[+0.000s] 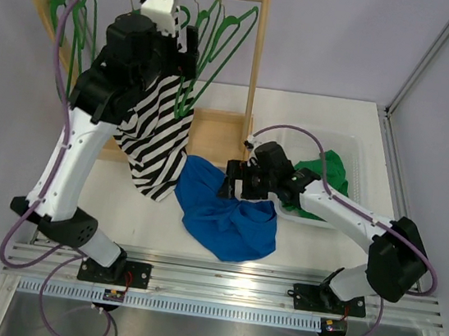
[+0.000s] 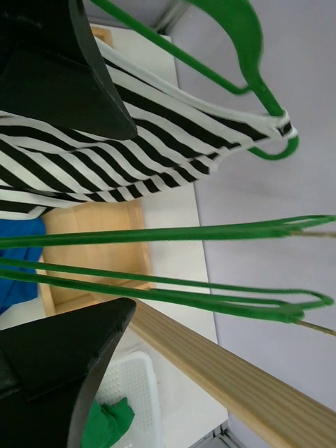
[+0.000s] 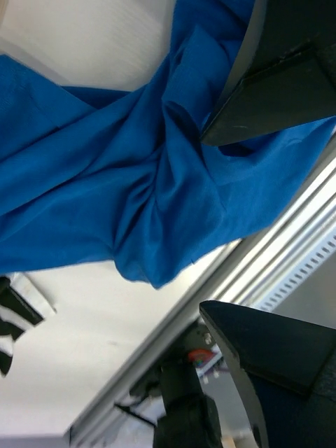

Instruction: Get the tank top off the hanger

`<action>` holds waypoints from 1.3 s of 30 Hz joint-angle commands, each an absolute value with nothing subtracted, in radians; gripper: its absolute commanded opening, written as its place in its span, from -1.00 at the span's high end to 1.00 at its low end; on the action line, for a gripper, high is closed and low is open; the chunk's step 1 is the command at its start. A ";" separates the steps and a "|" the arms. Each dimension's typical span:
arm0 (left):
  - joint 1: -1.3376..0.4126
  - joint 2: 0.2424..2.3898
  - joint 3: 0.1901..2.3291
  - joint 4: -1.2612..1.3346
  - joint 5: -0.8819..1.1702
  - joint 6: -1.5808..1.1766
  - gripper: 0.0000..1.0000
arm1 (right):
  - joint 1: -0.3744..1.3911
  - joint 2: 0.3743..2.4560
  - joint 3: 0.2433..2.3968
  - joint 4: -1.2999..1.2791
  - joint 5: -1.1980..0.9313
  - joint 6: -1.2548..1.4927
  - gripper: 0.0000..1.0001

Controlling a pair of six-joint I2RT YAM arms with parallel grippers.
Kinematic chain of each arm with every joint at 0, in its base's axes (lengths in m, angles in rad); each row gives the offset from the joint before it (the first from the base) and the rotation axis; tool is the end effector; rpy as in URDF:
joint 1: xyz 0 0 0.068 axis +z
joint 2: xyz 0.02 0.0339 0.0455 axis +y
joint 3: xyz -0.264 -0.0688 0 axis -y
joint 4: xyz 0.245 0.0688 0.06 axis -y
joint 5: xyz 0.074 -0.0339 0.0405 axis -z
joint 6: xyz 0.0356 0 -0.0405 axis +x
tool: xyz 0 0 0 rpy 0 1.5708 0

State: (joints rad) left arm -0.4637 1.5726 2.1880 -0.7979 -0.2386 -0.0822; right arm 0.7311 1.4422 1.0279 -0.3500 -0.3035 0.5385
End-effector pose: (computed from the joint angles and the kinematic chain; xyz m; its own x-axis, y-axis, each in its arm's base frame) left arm 0.2655 -0.1234 0.5482 -0.1804 0.0010 -0.9836 0.2126 0.9764 -0.0380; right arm 0.2255 0.2166 0.2569 -0.8514 -0.1062 -0.5136 -0.4207 0.7232 0.5478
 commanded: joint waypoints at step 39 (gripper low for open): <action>-0.463 0.337 0.897 -0.598 -0.667 -0.207 -0.98 | 0.979 1.238 1.311 -0.635 0.498 0.350 1.00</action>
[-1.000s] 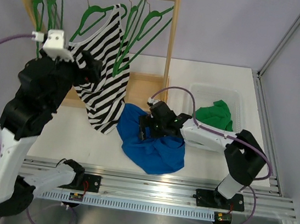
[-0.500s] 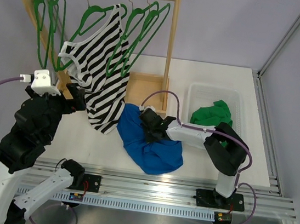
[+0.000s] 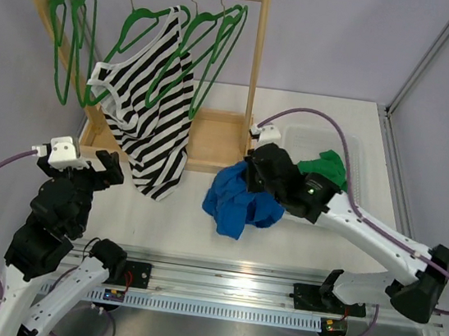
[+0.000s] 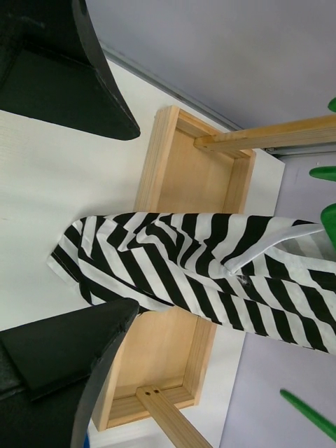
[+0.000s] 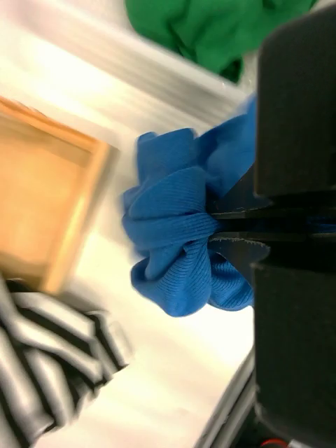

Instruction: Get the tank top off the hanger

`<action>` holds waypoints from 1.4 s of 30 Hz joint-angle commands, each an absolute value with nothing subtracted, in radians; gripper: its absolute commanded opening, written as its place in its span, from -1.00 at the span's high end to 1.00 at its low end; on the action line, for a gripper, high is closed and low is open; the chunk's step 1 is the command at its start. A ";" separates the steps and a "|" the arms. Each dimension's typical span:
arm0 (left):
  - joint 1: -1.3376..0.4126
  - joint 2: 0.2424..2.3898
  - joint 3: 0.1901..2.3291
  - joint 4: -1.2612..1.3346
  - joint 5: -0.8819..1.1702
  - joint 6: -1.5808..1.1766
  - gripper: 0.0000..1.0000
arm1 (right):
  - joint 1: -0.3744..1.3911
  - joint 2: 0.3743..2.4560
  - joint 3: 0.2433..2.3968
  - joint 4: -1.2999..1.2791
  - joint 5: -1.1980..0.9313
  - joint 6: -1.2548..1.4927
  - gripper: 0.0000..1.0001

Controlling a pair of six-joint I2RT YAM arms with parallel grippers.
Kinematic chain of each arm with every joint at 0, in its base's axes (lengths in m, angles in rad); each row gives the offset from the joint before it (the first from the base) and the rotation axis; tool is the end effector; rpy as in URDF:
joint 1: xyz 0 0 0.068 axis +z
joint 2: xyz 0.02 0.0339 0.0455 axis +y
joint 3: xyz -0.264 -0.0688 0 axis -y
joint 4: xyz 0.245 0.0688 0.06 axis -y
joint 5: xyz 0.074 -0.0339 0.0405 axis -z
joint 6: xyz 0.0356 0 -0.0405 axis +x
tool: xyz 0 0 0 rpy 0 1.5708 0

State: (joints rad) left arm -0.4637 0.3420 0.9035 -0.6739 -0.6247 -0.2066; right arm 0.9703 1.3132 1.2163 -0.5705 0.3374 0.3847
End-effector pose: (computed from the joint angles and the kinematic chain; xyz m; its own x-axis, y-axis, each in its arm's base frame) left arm 0.0531 -0.0033 0.3717 -0.0660 -0.1530 -0.9860 -0.1742 0.9748 -0.1396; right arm 0.1718 0.2301 0.3382 -0.5612 -0.1927 -0.8049 -0.4542 0.8847 0.1048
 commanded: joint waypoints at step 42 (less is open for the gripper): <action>-0.454 0.339 1.043 -0.649 -0.664 -0.227 -0.98 | 0.069 1.664 1.106 -0.400 -0.183 0.419 0.78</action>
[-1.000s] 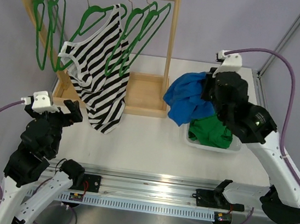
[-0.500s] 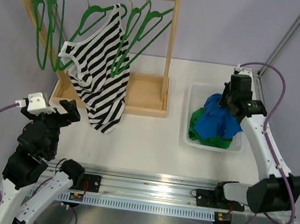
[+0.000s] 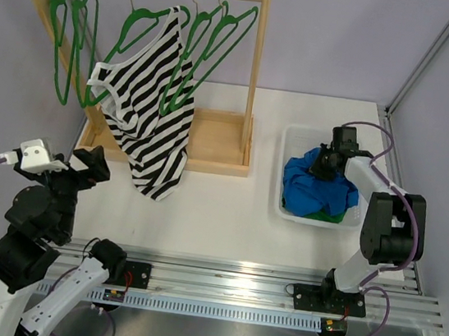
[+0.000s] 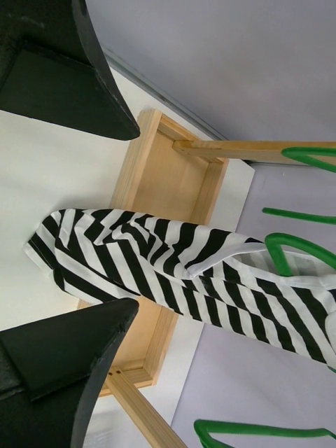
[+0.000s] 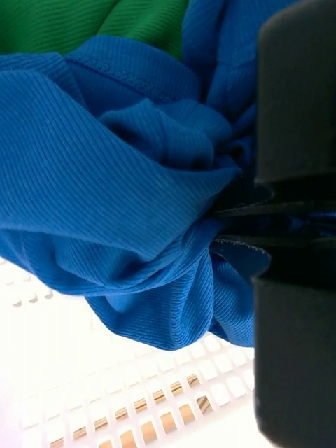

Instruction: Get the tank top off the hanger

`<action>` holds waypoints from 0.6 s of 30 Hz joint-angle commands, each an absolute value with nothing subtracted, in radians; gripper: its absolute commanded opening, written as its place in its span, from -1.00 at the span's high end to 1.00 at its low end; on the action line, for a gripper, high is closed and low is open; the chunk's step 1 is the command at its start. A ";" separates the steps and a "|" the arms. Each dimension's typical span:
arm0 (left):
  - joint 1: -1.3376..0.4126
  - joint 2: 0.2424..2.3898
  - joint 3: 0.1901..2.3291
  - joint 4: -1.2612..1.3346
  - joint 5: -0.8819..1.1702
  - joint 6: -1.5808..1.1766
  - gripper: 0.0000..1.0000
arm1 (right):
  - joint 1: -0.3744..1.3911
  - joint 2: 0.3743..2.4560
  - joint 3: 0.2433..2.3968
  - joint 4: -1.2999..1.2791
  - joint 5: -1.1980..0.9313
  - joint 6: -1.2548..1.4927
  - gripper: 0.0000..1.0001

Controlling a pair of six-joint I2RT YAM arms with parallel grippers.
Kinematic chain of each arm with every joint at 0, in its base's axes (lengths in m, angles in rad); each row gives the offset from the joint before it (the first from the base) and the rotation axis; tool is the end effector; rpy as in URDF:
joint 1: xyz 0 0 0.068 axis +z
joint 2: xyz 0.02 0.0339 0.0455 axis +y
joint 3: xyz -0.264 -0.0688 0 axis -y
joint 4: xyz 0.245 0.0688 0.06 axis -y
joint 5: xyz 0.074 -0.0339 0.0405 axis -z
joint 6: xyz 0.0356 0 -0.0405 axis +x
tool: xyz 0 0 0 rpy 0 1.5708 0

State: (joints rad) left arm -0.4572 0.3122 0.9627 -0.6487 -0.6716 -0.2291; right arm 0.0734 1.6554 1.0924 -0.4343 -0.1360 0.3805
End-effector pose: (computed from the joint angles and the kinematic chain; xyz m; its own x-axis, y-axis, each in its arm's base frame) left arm 0.0360 0.0070 0.3909 0.0499 -0.2227 -0.9736 -0.2068 0.9514 -0.2282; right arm 0.3395 0.0298 0.2047 -0.8321 0.3078 -0.4615 0.1755 0.9353 0.3072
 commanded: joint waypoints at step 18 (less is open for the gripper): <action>-0.454 0.926 1.716 -0.850 -0.554 -0.163 -0.98 | 0.069 1.093 1.269 -0.598 -0.191 0.399 -0.99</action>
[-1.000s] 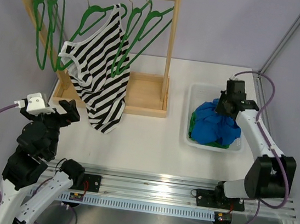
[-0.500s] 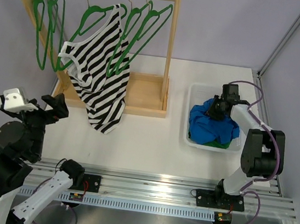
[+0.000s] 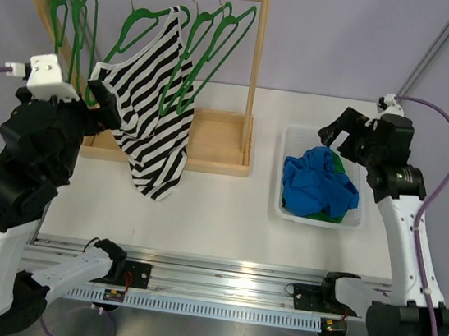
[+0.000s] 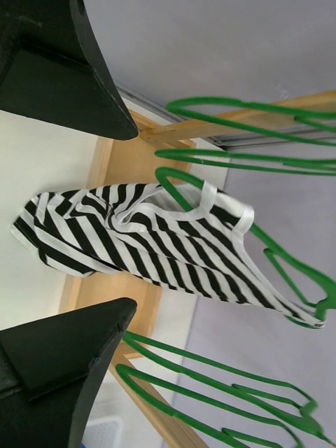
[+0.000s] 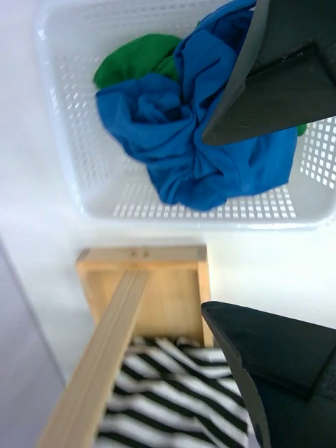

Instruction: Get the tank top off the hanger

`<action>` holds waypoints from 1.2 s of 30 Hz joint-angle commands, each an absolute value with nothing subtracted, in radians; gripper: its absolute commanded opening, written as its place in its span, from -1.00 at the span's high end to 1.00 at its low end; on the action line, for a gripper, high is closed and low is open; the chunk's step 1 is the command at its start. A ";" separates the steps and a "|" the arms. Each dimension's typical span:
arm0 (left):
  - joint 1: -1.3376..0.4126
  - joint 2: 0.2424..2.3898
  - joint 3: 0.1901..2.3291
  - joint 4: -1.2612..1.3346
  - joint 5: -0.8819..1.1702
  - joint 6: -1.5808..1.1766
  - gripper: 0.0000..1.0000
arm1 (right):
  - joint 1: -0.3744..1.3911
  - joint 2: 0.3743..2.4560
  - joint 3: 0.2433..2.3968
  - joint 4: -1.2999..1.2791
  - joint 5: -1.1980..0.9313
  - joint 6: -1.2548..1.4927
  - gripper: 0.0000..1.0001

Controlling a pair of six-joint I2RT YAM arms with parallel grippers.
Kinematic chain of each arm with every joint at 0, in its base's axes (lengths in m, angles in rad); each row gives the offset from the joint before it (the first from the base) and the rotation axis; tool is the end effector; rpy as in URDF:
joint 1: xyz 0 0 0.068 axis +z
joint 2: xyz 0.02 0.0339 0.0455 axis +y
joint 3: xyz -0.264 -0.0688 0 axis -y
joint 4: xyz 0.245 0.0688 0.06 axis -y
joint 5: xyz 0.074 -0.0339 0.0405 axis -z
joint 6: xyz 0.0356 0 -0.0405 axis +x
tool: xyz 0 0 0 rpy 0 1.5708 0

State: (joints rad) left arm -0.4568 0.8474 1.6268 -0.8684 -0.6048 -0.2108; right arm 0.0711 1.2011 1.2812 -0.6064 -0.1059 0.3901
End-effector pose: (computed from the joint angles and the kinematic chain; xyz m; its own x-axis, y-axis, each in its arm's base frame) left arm 0.0809 -0.0172 0.5171 -0.0476 -0.1684 -0.9846 -0.1589 0.9744 -0.1590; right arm 0.2577 0.0221 0.3841 -0.5250 0.3417 -0.7795 0.0409 0.9249 0.3779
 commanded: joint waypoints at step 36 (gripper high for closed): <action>0.203 1.690 2.290 -0.782 0.610 -0.109 -0.03 | 0.095 0.838 0.976 -0.285 -0.957 0.591 -0.83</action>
